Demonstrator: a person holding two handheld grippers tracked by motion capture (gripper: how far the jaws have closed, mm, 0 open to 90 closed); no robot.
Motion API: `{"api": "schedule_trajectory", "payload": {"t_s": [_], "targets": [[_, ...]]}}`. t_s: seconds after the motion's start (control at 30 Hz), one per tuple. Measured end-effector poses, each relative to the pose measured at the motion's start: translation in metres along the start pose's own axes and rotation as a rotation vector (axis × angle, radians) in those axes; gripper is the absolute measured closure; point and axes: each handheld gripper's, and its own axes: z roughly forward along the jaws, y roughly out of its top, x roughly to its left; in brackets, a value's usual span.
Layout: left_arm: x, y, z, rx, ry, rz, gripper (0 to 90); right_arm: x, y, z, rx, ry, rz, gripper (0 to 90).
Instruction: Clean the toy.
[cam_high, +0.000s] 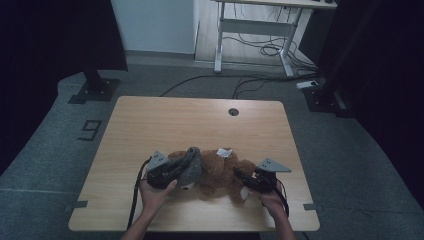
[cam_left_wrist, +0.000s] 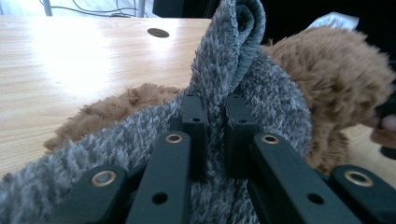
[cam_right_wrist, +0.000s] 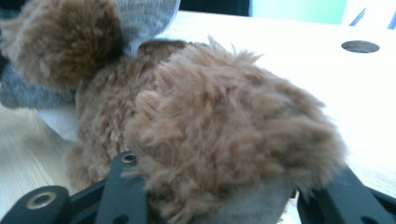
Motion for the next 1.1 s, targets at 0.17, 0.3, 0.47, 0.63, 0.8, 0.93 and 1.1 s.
{"api": "schedule_trajectory", "payload": {"t_s": [0.17, 0.3, 0.47, 0.63, 0.8, 0.93, 1.1], "targets": [[0.001, 0.021, -0.012, 0.008, -0.013, -0.009, 80.4, 0.001, -0.003, 0.000, 0.010, -0.016, -0.047, 56.3], [0.003, 0.047, -0.022, -0.019, 0.009, 0.008, 80.3, 0.001, -0.005, 0.000, 0.003, -0.030, -0.068, 57.3], [-0.006, 0.078, -0.011, -0.014, 0.009, 0.041, 80.2, 0.002, -0.006, 0.001, -0.010, -0.024, -0.085, 57.5], [-0.020, 0.088, 0.024, 0.054, -0.016, 0.061, 80.1, 0.003, -0.007, 0.000, -0.016, -0.019, -0.109, 57.6], [-0.016, 0.074, 0.062, 0.186, -0.028, 0.007, 80.0, 0.003, -0.008, 0.000, -0.022, -0.012, -0.115, 57.6], [-0.006, 0.061, 0.062, 0.195, -0.013, -0.017, 80.4, 0.001, -0.010, -0.001, -0.016, -0.014, -0.113, 57.6], [0.005, 0.049, 0.042, 0.175, 0.013, -0.013, 80.6, 0.001, -0.011, -0.002, -0.014, -0.008, -0.109, 57.6]]}}
